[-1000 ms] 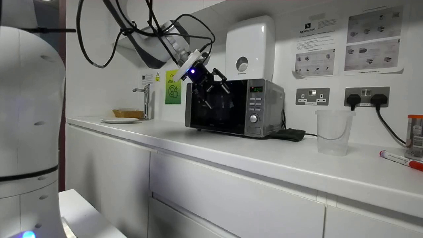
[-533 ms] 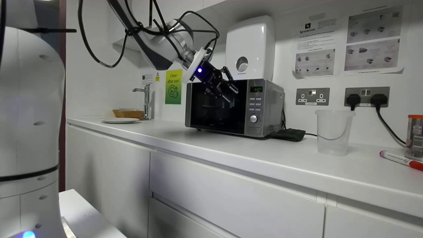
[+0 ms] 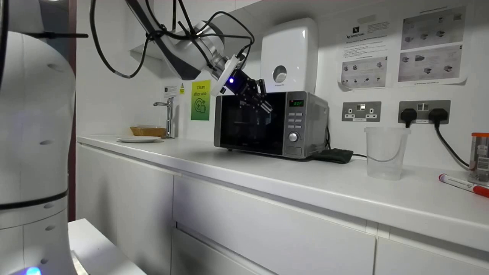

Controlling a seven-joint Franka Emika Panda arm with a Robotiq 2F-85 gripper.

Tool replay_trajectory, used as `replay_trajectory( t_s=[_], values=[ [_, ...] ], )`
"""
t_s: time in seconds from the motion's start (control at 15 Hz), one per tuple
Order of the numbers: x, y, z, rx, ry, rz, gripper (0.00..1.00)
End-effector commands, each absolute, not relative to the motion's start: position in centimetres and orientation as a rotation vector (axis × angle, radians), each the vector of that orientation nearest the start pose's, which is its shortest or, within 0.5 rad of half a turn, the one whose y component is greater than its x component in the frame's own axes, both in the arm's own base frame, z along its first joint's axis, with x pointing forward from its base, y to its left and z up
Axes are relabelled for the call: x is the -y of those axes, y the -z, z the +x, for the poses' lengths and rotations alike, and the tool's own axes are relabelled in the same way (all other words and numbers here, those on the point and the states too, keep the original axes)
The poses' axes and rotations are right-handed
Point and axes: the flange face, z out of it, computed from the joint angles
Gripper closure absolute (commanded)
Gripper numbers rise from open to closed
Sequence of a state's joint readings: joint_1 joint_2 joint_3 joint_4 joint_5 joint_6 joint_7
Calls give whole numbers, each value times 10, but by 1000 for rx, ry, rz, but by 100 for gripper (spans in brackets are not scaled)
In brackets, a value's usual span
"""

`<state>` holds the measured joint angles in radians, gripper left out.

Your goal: Press the top left button on the microwave

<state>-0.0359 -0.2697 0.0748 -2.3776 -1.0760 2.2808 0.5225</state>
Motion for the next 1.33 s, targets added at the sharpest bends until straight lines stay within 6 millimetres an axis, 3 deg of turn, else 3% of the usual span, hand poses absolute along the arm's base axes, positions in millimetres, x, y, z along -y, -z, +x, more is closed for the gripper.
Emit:
replay_trajectory(
  t_s=[0.0,0.33,0.67,1.27],
  values=[
    [13,-456,499,-191,-498,2276,100],
    [20,-458,526,-157,-521,2296,100],
    [18,-459,551,-106,-652,2358,100],
    [44,-453,561,-15,-689,2367,100]
  ],
)
